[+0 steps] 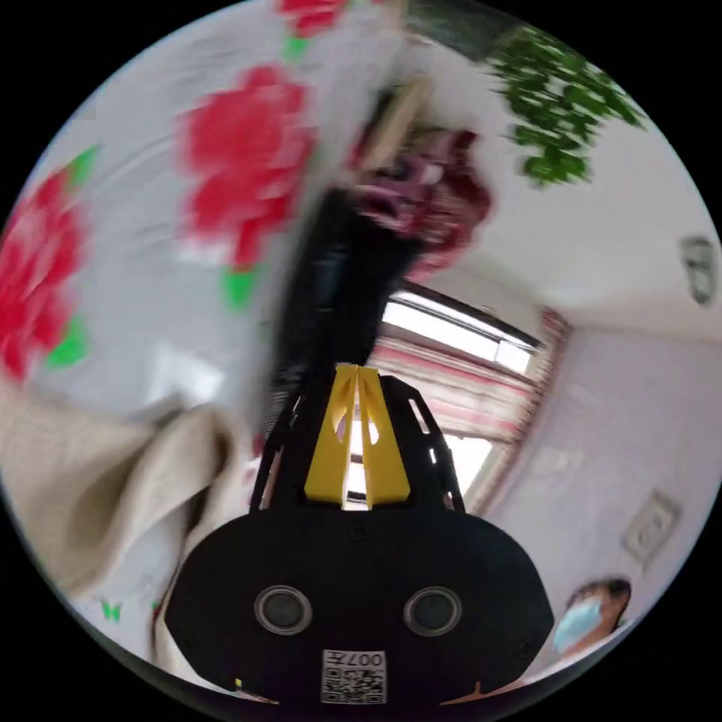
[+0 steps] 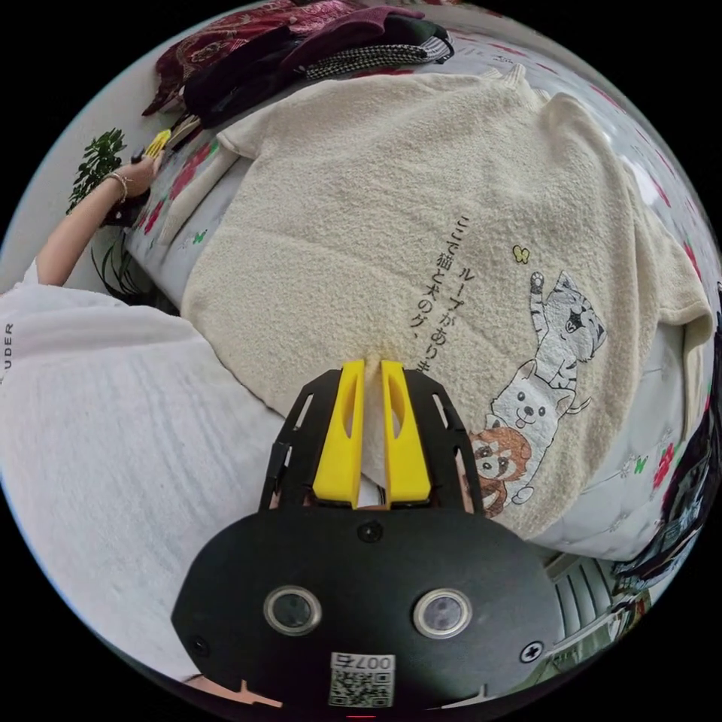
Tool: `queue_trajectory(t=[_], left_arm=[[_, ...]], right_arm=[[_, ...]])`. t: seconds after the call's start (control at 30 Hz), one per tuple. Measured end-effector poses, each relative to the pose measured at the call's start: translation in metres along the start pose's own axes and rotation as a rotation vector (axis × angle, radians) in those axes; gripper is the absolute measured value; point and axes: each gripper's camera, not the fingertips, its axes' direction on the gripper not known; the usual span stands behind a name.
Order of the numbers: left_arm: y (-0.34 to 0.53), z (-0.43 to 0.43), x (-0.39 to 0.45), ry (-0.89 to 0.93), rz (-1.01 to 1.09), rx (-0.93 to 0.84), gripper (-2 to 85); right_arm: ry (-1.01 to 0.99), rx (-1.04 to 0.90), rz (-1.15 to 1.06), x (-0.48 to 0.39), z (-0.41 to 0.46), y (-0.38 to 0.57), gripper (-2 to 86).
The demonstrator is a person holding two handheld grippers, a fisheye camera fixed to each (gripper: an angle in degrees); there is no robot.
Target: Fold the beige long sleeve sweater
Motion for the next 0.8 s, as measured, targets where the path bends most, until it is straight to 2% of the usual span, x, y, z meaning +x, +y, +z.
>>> queue_trajectory(t=[0.07, 0.1, 0.13, 0.17, 0.23, 0.33, 0.37, 0.43, 0.5, 0.67, 0.8], left_arm=[[-0.014, 0.01, 0.062, -0.044, 0.242, -0.063, -0.5], [-0.018, 0.014, 0.091, -0.128, 0.354, -0.115, -0.4], [-0.017, 0.018, 0.103, -0.222, 0.378, -0.178, 0.0], [-0.016, 0.021, 0.103, -0.258, 0.372, -0.224, 0.2], [0.007, 0.03, 0.082, -0.381, 0.304, -0.44, 5.7], [0.059, 0.021, 0.025, -0.482, 0.168, -0.543, 9.2], [0.067, 0.018, 0.01, -0.49, 0.114, -0.551, 9.6], [0.094, 0.004, -0.045, -0.462, -0.123, -0.507, 12.7], [0.102, -0.001, -0.066, -0.447, -0.201, -0.417, 14.2], [0.076, 0.037, -0.084, -0.503, -0.158, -0.324, 18.3], [0.046, 0.084, -0.104, -0.565, -0.172, -0.317, 17.5]], right_arm=[[-0.019, 0.004, 0.0, 0.009, -0.005, 0.001, 1.6], [-0.024, 0.004, -0.004, 0.01, -0.006, 0.001, 1.5], [-0.033, 0.002, -0.012, 0.014, -0.008, 0.002, 1.5], [-0.041, -0.002, -0.022, 0.017, -0.011, 0.002, 1.4], [-0.05, -0.007, -0.042, 0.022, -0.014, 0.002, 1.3], [-0.075, -0.02, -0.045, 0.03, -0.019, 0.001, 1.3], [-0.084, -0.029, -0.044, 0.033, -0.021, 0.001, 1.3], [-0.083, -0.048, -0.059, 0.035, -0.024, -0.001, 1.2], [-0.075, -0.069, -0.078, 0.036, -0.026, -0.003, 1.2], [-0.058, -0.101, -0.097, 0.038, -0.032, -0.004, 1.0], [-0.072, -0.107, -0.091, 0.041, -0.036, -0.001, 0.9]])
